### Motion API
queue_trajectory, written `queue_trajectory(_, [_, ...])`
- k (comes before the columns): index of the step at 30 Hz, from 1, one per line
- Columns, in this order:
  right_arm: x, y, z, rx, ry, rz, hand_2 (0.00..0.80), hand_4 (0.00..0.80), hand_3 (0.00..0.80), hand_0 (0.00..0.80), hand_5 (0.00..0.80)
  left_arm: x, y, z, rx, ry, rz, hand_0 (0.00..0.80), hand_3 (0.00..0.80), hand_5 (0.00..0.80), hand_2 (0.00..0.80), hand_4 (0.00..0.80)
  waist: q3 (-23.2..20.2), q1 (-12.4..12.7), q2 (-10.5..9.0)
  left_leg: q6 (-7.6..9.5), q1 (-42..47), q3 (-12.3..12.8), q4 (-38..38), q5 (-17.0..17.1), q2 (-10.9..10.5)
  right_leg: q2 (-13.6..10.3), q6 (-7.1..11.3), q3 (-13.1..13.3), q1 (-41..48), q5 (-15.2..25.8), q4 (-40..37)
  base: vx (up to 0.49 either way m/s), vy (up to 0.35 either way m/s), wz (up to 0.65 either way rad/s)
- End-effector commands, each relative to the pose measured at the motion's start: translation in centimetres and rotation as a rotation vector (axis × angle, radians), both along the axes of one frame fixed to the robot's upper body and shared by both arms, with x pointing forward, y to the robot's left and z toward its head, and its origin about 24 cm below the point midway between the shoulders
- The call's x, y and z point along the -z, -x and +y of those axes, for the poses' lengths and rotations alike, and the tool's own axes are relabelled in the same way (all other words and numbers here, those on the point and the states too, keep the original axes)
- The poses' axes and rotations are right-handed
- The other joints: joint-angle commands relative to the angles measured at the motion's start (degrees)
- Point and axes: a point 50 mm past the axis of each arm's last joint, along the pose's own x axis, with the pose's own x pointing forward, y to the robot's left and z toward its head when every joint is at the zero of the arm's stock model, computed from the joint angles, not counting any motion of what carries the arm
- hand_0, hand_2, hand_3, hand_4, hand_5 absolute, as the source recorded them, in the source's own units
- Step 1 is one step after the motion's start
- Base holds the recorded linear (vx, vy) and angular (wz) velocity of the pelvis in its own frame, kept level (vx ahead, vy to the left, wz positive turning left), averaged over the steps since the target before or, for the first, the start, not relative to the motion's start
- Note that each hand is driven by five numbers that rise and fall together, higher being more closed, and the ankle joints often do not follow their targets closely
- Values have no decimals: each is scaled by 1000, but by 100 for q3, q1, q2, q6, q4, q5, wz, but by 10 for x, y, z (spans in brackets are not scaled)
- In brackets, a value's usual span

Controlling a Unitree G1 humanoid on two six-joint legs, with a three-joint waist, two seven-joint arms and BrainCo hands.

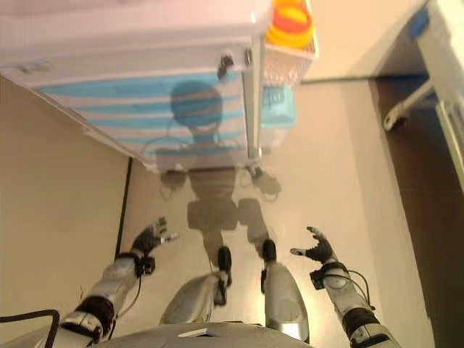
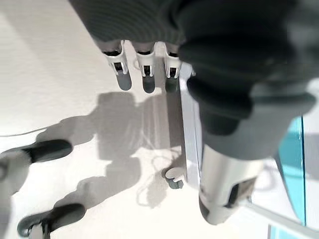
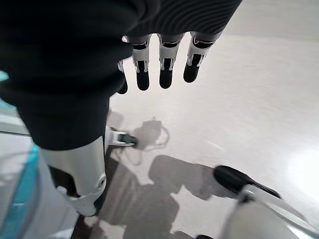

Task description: Open the drawer and pick up the medicine

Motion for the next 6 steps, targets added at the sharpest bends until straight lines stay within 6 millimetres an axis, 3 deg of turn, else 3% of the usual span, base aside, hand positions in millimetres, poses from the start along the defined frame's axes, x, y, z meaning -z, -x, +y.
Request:
queue_trajectory(1, [17, 34, -4, 0, -20, 117, 0, 0, 0, 0, 0, 13, 21, 4, 7, -11, 62, 0, 0, 0, 0, 0, -528, 127, -83, 3, 28, -141, 151, -479, -272, 98, 142, -226, 444, -152, -253, 81, -70, 25])
queue_trajectory(6, [38, 60, 6, 55, -138, 273, 0, 0, 0, 0, 0, 37, 60, -7, 123, 20, 251, 0, 0, 0, 0, 0, -930, 226, -152, 2, 373, -218, -18, -517, -306, 138, 130, -301, 861, -84, -620, 32, -43, 18])
